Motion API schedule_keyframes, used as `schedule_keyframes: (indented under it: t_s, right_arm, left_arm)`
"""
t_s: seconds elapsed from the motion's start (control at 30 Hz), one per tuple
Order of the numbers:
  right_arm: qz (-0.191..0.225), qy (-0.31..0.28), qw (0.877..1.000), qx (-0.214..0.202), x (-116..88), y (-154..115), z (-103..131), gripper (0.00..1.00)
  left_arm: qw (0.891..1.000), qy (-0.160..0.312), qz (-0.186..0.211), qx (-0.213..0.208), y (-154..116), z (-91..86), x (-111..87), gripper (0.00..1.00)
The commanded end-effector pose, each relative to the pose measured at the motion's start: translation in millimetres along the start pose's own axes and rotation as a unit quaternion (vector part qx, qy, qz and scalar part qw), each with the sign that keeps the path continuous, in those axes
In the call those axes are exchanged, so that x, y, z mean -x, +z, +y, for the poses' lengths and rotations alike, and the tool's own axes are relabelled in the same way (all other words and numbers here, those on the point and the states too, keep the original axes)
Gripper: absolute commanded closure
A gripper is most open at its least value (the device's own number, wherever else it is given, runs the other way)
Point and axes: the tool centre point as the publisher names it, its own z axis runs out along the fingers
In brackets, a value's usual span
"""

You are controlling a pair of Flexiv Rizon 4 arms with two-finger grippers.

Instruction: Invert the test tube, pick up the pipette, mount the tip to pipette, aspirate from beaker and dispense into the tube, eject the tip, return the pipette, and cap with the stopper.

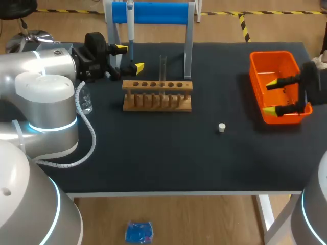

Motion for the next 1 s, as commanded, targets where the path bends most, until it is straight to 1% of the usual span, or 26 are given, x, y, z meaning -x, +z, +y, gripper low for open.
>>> schedule_keyframes:
  t_s: [0.03,0.17,0.5,0.83,1.0]
  right_arm:
    - [-0.017,-0.003,1.0,0.003,-10.7,23.2,-15.2,0.0]
    - [-0.015,-0.006,1.0,0.002,-15.8,37.7,-25.3,0.0]
    - [-0.019,-0.013,1.0,-0.012,-16.9,69.4,-43.9,0.0]
    - [-0.007,0.024,0.999,-0.024,-17.8,99.1,-55.7,0.0]
    - [-0.006,0.033,0.999,-0.025,-17.7,111.3,-57.9,0.0]
  left_arm:
    - [1.0,0.0,-0.001,0.0,0.6,0.1,-0.6,0.0]
    - [1.0,0.0,-0.001,0.0,0.6,0.1,-0.6,0.0]
    - [1.0,0.0,-0.001,0.0,0.6,0.1,-0.6,0.0]
    - [1.0,0.0,-0.001,0.0,0.6,0.1,-0.6,0.0]
    - [1.0,0.0,-0.001,0.0,0.6,0.1,-0.6,0.0]
